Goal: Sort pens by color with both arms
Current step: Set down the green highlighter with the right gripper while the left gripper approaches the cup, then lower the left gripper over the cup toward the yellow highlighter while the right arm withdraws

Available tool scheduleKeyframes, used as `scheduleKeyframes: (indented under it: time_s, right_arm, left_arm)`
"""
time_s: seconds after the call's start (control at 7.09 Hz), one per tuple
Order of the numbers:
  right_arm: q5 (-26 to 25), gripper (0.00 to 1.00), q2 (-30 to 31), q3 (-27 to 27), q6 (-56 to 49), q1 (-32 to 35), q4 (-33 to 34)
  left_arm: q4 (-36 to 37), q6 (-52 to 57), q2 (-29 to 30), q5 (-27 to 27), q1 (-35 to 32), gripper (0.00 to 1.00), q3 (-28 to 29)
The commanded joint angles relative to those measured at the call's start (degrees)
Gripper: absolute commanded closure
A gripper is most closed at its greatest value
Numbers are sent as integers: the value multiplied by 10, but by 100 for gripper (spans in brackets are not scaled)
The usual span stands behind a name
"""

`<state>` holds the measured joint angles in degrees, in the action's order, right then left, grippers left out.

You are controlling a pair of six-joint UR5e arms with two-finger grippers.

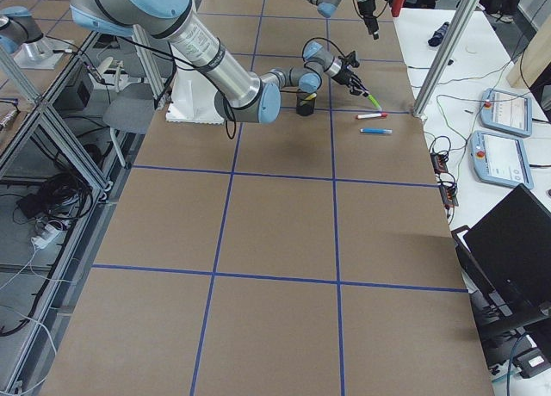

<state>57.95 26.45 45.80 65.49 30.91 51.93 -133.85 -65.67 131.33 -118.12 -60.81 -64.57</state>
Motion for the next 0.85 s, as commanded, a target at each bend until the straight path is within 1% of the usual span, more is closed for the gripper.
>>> scheduleKeyframes:
  time_s: [0.0,0.14,0.28,0.42,0.56,0.7]
  right_arm:
    - [36,0,-8,13,-56,9,0]
    - [91,0,-10,38,-95,32,1]
    - [187,0,-8,63,-105,73,4]
    - [281,0,-8,75,-107,115,5]
    - [366,0,-9,84,-102,155,10]
    - [422,0,-6,122,-102,188,89]
  left_arm:
    - [0,0,-1,0,0,0,0]
    - [1,-2,0,0,-2,0,0]
    - [3,-3,5,-1,-6,0,-1]
    - [10,-6,15,-13,-5,0,-1]
    - [47,-13,36,-51,-5,0,-4]
    - [116,-20,67,-90,-1,0,-13]
